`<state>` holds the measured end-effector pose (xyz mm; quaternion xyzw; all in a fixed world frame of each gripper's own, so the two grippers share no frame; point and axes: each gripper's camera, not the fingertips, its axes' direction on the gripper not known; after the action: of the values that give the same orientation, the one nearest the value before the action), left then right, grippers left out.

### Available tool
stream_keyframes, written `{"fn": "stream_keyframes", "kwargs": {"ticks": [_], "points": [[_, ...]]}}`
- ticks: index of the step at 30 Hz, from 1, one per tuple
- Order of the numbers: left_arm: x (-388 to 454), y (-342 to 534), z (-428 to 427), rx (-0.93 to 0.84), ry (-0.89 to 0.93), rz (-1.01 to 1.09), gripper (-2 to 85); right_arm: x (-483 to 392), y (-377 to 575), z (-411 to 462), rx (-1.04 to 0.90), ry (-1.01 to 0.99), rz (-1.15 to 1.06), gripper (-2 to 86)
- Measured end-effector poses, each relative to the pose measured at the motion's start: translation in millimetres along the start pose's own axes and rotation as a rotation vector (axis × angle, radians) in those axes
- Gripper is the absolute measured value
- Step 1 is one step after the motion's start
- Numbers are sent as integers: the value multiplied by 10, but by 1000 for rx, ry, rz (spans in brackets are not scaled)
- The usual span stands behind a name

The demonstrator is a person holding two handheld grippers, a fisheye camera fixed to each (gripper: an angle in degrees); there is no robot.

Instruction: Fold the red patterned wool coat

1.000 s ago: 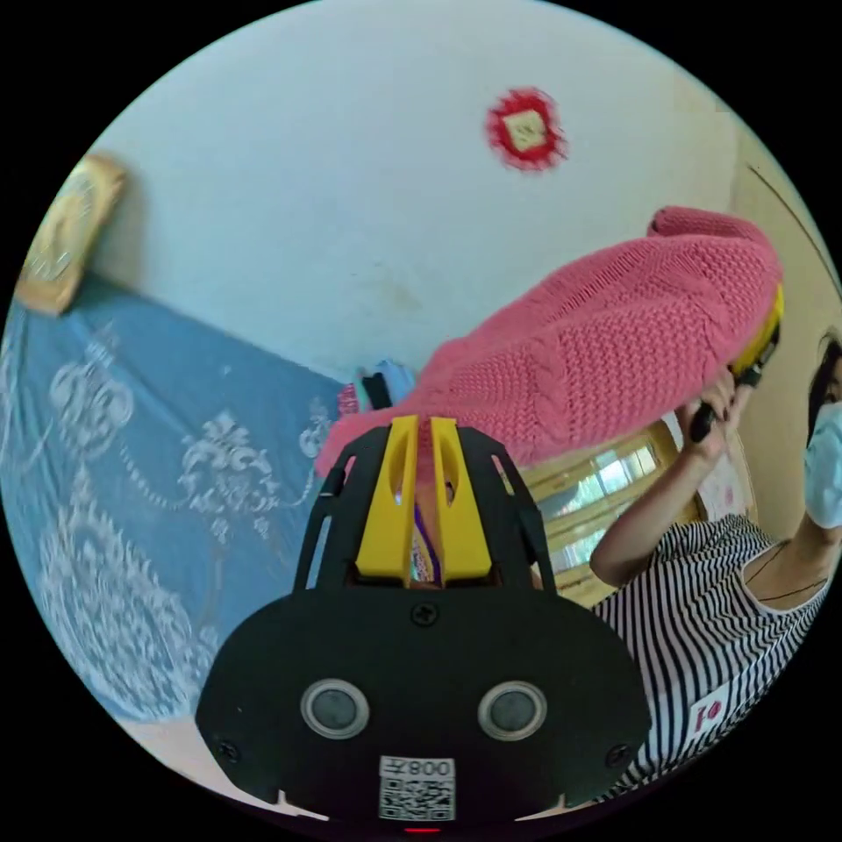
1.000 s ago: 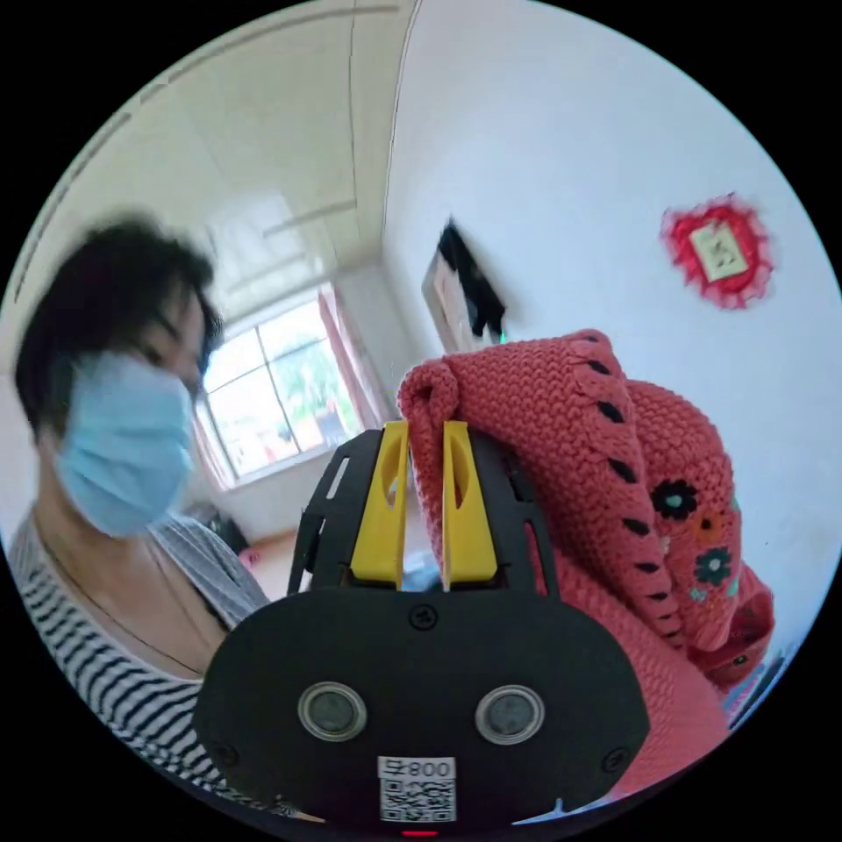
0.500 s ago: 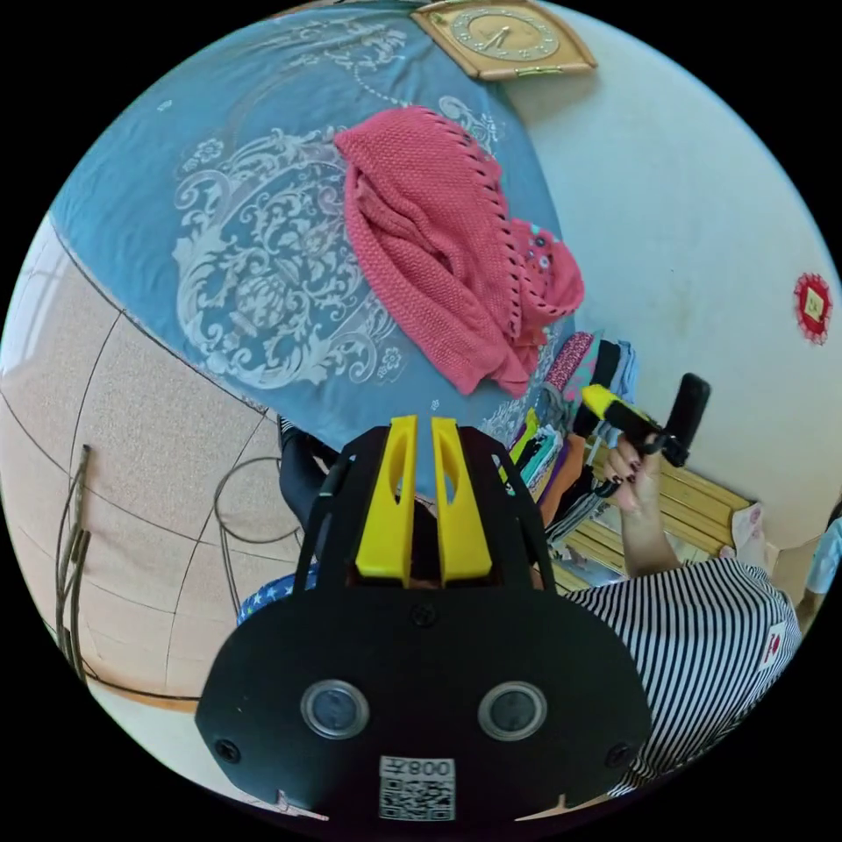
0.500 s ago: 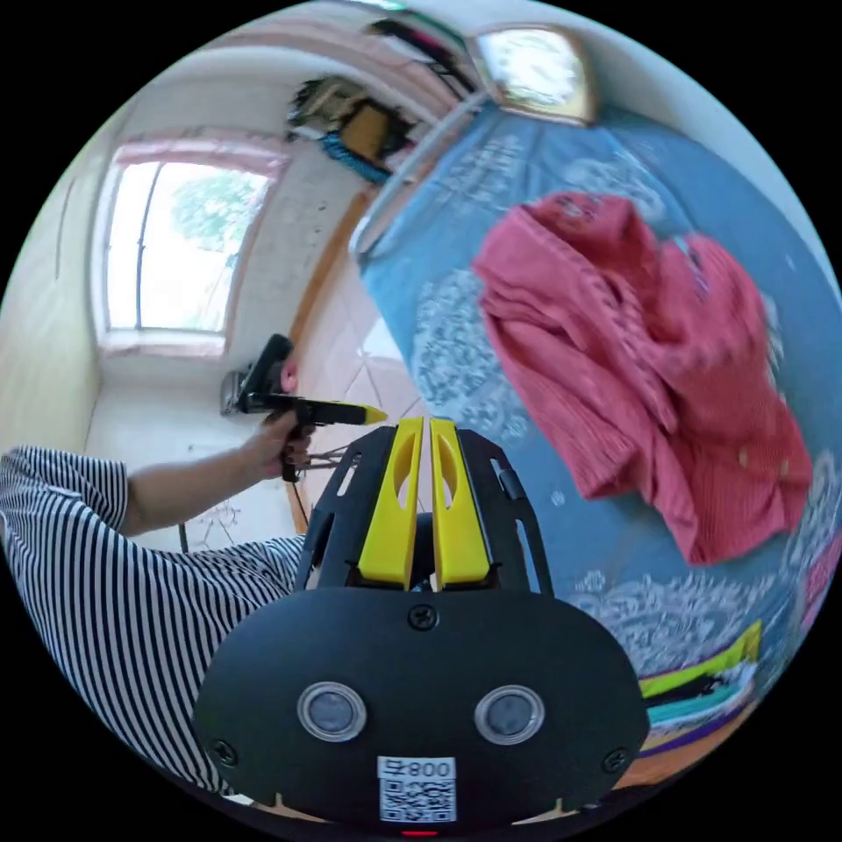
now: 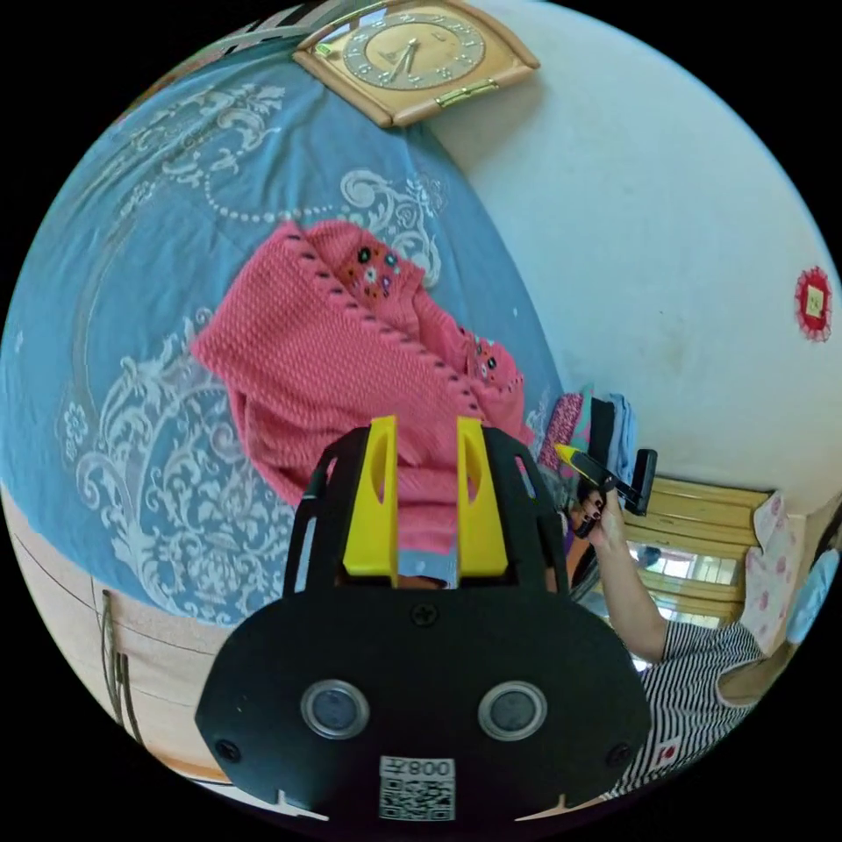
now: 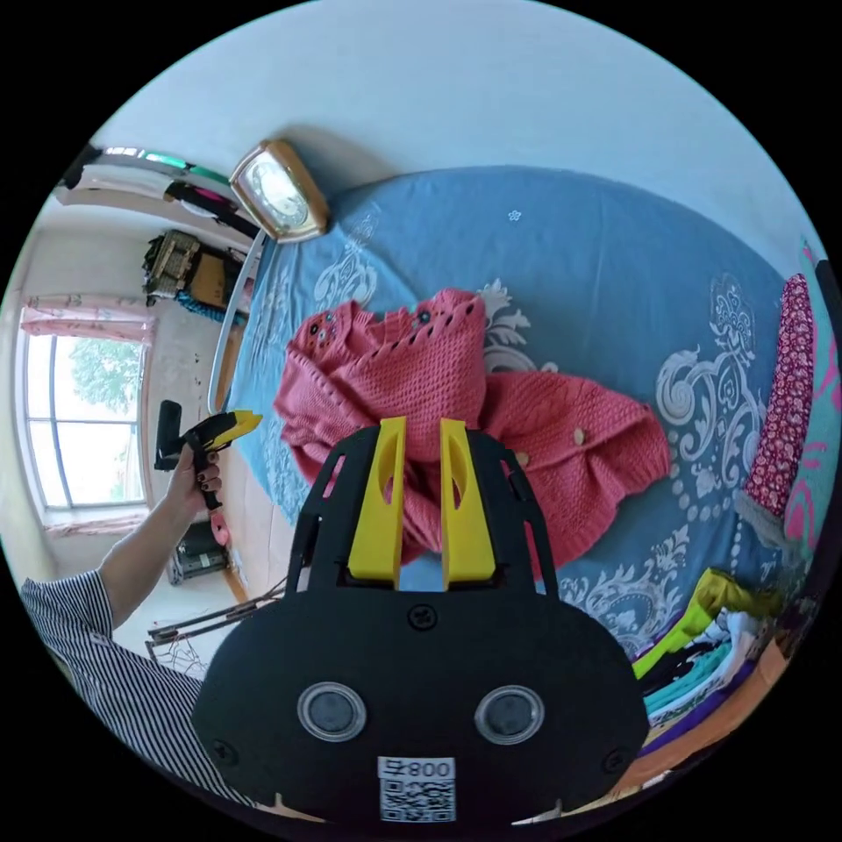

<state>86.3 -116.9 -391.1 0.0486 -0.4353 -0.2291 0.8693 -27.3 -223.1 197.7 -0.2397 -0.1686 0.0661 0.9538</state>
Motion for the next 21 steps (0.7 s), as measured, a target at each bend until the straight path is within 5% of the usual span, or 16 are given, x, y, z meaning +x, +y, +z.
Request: {"fn": "stream_keyframes", "kwargs": {"ticks": [16,21], "points": [[-651,-1057,131,-16,-439,92,84,-72,-733,434,-38,-2,63,99],[-716,-779,-99,-55,-342,174,40,-42,-591,419,-92,-35,96,69]]}}
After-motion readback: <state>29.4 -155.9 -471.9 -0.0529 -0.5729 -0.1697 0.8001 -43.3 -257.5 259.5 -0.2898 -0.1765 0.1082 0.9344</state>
